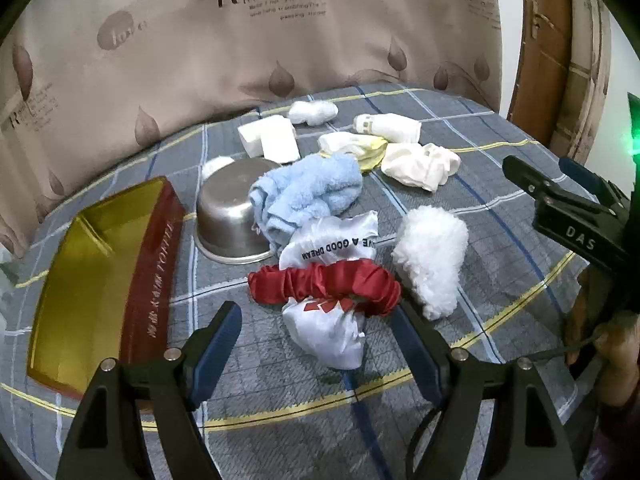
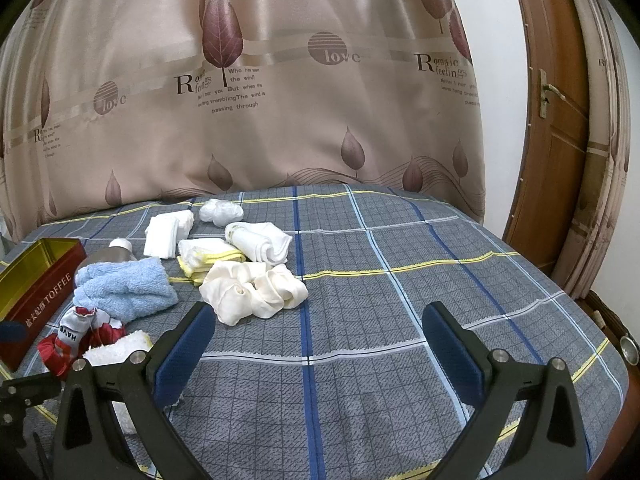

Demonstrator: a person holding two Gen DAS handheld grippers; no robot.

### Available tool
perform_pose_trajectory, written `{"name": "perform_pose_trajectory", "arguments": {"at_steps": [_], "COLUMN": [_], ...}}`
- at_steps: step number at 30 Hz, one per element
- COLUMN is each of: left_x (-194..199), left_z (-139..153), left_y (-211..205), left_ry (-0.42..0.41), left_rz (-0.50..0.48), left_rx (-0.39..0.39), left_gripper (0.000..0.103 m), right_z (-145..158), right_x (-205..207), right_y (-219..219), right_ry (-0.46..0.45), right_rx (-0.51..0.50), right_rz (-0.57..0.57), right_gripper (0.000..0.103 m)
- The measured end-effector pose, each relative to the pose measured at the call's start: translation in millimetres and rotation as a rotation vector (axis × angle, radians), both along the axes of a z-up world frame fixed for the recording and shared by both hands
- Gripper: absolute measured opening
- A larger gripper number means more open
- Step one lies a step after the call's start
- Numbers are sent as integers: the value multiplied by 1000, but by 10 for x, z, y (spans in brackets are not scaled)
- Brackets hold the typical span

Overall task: Organize soft objects
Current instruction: 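Move the left tool toward the white pouch with red scrunchie, then grasp the white pouch with red scrunchie with the left gripper and lift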

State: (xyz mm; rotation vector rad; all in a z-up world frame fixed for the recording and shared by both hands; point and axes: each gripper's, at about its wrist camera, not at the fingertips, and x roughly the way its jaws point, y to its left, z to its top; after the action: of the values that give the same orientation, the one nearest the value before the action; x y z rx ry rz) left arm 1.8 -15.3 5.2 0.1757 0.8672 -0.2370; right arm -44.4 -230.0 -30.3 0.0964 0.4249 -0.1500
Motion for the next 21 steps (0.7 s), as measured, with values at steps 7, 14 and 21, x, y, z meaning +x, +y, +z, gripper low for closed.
{"name": "perform_pose_trajectory", "arguments": {"at_steps": [7, 14, 21], "left_x": [130, 181, 247], "left_z": [-75, -133, -238], "left_y": [10, -19, -4], "left_ry": [24, 1, 52], "left_rz": [1, 9, 48], "left_rx": [2, 45, 53], "left_gripper": [80, 79, 16], "right_z": [-3, 2, -14], "right_x": [8, 12, 16], "right_y": [3, 4, -2], "right_ry": [1, 4, 7], "right_rx": [1, 2, 1], "right_rz": [0, 0, 0], "right_gripper": [103, 103, 103]}}
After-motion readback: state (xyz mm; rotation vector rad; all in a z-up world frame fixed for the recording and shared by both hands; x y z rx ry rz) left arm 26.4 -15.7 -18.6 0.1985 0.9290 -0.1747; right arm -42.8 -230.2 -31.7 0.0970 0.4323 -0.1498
